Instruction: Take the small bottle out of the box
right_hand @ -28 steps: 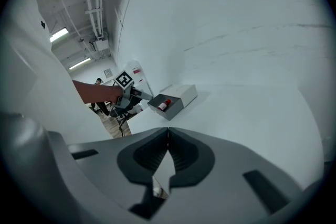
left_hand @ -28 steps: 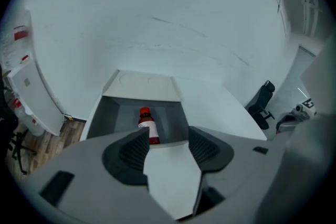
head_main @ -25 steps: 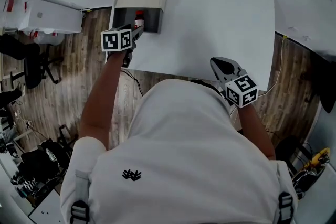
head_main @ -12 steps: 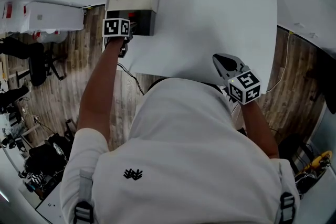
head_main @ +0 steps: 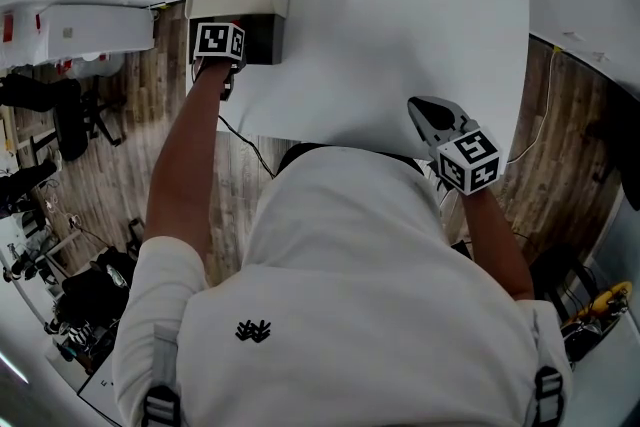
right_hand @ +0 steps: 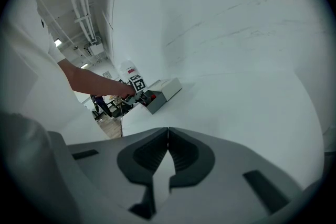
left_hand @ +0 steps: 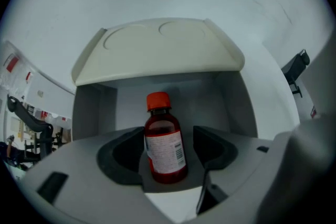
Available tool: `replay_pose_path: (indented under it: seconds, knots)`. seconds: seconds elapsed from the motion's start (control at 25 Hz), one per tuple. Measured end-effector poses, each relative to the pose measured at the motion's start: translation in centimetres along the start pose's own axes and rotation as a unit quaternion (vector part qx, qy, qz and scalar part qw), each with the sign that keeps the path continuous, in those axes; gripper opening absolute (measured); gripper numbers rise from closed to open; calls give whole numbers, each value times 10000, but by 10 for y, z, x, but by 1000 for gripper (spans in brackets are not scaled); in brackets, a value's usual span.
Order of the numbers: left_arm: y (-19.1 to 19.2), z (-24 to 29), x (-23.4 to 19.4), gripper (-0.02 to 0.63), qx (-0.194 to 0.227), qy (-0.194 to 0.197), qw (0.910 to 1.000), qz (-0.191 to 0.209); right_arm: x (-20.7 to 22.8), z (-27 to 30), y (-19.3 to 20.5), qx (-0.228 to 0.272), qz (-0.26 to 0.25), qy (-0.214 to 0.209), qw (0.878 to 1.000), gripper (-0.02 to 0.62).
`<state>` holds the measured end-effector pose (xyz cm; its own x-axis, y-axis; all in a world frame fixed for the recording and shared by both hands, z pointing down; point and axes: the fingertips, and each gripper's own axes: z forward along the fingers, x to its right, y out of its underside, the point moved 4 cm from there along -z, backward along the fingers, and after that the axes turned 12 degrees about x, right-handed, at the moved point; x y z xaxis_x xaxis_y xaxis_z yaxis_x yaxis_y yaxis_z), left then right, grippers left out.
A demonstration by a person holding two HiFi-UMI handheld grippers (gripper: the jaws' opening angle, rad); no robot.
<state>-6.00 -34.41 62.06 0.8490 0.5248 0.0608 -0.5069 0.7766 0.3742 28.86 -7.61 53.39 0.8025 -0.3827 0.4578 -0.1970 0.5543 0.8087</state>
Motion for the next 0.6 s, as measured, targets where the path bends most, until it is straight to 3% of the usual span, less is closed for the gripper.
replay_pose_path:
  seconds: [0.2, 0.32, 0.6]
  knots:
    - [3, 4, -2, 280, -205, -68, 9997, 120, 9, -5, 4, -61, 80, 35, 9999, 6]
    - [2, 2, -2, 232, -160, -58, 9997, 156, 14, -6, 5, -92, 127, 57, 9999, 6]
    - [1, 0, -1, 225, -37, -40, 9998, 202, 16, -1, 3, -147, 120, -36, 9998, 6]
